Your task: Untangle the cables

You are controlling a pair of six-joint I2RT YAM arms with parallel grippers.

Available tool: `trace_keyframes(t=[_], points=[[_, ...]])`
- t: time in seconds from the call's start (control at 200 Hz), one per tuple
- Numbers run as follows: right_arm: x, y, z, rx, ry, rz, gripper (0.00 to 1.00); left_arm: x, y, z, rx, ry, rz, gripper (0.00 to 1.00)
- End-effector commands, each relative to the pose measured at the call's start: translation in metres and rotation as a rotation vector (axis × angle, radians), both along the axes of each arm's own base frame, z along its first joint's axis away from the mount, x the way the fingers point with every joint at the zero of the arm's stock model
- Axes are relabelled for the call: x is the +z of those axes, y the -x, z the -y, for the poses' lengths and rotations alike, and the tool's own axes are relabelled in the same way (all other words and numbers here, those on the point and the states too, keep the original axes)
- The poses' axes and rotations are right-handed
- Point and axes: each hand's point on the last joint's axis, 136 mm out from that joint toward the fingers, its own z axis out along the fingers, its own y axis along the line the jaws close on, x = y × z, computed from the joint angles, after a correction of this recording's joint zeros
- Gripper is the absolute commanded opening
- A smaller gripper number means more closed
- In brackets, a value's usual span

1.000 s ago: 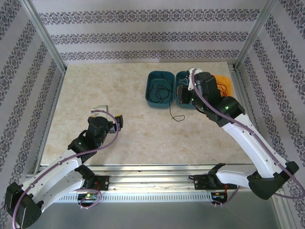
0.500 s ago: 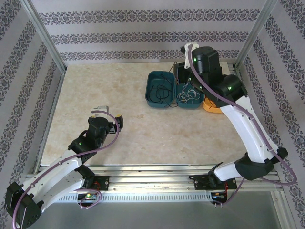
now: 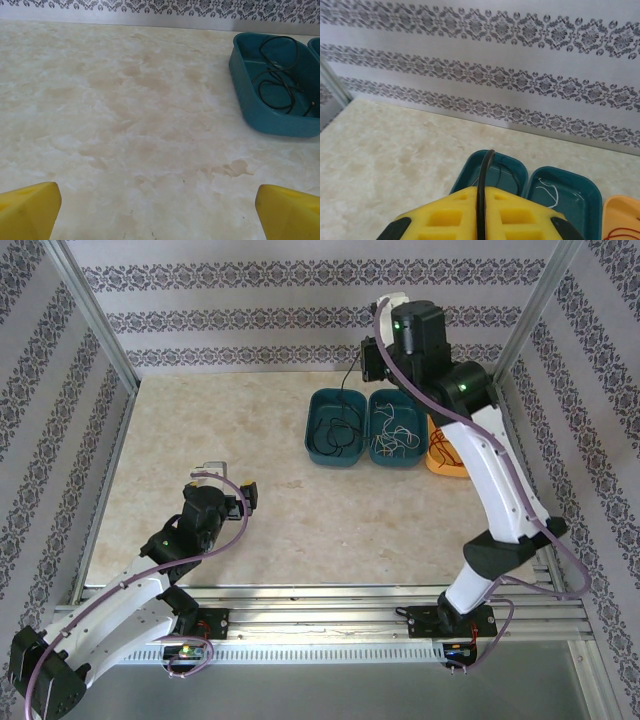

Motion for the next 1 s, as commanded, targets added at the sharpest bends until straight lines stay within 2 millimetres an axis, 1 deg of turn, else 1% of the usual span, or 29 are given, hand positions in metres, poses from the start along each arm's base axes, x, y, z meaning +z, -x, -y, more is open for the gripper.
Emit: trace_keyframes(t=[0.0, 0.185, 0.29, 0.56, 0.7, 0.815, 0.994], points=[[0.005, -0.022, 0.006, -0.055, 0.041, 0.042, 0.10, 0.001, 0.001, -0.004, 0.006, -0.025, 0.011, 0.99], [-0.001, -0.052, 0.002, -0.090, 0.086, 0.061, 0.10, -0.001, 0.003, -0.008, 0.016, -0.037, 0.004, 0.99], [-0.008, -0.069, 0.006, -0.130, 0.122, 0.063, 0.10, -0.001, 0.003, -0.009, 0.015, -0.040, 0.004, 0.99], [-0.037, -0.110, 0.005, -0.165, 0.165, 0.046, 0.10, 0.005, 0.004, -0.016, 0.030, -0.069, 0.014, 0.99], [-0.051, -0.122, -0.002, -0.149, 0.151, 0.027, 0.10, 0.006, 0.003, -0.017, 0.033, -0.071, 0.018, 0.99], [-0.063, -0.127, -0.012, -0.119, 0.129, 0.003, 0.10, 0.004, 0.002, -0.017, 0.037, -0.067, 0.013, 0.99], [-0.076, -0.132, -0.024, -0.081, 0.094, -0.022, 0.10, 0.001, -0.002, -0.014, 0.027, -0.057, 0.003, 0.99]])
